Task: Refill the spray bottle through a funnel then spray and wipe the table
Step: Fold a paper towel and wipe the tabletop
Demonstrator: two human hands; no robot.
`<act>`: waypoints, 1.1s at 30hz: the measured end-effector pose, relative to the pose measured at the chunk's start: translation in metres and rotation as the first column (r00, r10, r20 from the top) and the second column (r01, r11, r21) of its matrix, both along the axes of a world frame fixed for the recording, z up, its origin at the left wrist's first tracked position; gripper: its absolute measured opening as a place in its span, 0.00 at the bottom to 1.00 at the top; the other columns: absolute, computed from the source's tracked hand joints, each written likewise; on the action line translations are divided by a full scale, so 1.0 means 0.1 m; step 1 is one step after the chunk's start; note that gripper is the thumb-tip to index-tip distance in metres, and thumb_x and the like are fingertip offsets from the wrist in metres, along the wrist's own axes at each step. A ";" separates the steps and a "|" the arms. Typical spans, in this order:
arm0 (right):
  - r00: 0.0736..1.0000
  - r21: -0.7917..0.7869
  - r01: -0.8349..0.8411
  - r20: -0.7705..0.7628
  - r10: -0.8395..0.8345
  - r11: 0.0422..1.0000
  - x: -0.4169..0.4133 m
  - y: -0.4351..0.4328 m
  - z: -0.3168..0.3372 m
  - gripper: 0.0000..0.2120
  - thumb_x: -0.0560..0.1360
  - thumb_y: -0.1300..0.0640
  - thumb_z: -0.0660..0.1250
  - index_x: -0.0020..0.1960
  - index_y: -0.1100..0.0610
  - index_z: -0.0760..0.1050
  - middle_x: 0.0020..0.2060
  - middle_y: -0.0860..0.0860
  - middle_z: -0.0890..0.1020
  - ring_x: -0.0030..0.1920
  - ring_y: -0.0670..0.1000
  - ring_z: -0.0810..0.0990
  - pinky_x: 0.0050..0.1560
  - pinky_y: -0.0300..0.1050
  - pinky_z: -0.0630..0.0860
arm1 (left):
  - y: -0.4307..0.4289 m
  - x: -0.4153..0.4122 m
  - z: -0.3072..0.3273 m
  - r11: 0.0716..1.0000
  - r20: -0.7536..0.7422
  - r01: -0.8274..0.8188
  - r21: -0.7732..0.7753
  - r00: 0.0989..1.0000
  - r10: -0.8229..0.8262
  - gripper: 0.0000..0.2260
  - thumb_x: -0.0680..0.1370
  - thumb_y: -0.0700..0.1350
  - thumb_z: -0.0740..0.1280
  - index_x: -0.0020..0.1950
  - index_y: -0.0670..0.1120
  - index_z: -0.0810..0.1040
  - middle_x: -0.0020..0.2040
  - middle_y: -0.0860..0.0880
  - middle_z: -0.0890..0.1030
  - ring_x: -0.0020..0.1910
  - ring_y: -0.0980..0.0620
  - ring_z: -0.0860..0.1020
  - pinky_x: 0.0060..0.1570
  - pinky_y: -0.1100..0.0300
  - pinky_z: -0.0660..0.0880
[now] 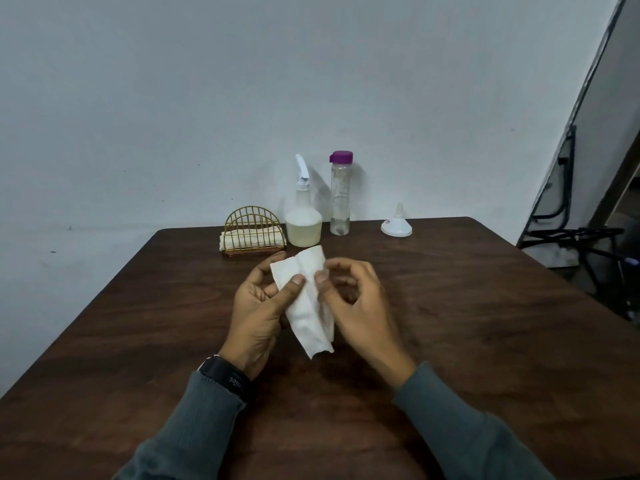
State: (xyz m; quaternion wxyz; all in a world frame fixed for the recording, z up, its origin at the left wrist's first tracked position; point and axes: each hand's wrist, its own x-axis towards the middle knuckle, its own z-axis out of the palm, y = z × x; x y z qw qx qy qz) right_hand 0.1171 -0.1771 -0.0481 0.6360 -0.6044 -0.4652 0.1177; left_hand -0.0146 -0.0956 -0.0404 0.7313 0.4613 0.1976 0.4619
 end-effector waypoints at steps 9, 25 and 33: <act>0.975 -0.265 -0.005 -0.215 -0.053 0.964 0.22 -0.01 -0.03 0.06 0.81 0.56 0.71 0.56 0.47 0.81 0.43 0.48 0.84 0.48 0.47 0.82 0.44 0.36 0.76 | 0.06 -0.02 -0.08 0.987 -0.385 -0.110 0.120 0.911 0.148 0.19 0.80 0.38 0.72 0.68 0.49 0.74 0.48 0.44 0.89 0.50 0.44 0.88 0.51 0.40 0.84; 0.666 -0.765 0.168 0.553 0.501 0.622 0.06 -0.05 -0.16 0.32 0.87 0.40 0.40 0.86 0.55 0.44 0.86 0.50 0.43 0.85 0.51 0.41 0.84 0.51 0.39 | 0.48 -0.57 -0.01 0.757 -0.403 -0.454 0.471 0.652 0.642 0.02 0.83 0.45 0.69 0.54 0.51 0.80 0.45 0.50 0.88 0.41 0.54 0.88 0.52 0.44 0.85; 0.651 -0.807 0.220 0.540 0.534 0.548 -0.14 0.58 -0.16 0.33 0.86 0.39 0.39 0.86 0.55 0.40 0.85 0.51 0.38 0.84 0.54 0.36 0.83 0.56 0.36 | 0.56 -0.66 0.02 0.777 -0.429 -0.387 0.497 0.669 0.607 0.03 0.82 0.44 0.70 0.55 0.49 0.81 0.44 0.52 0.88 0.46 0.57 0.88 0.56 0.47 0.84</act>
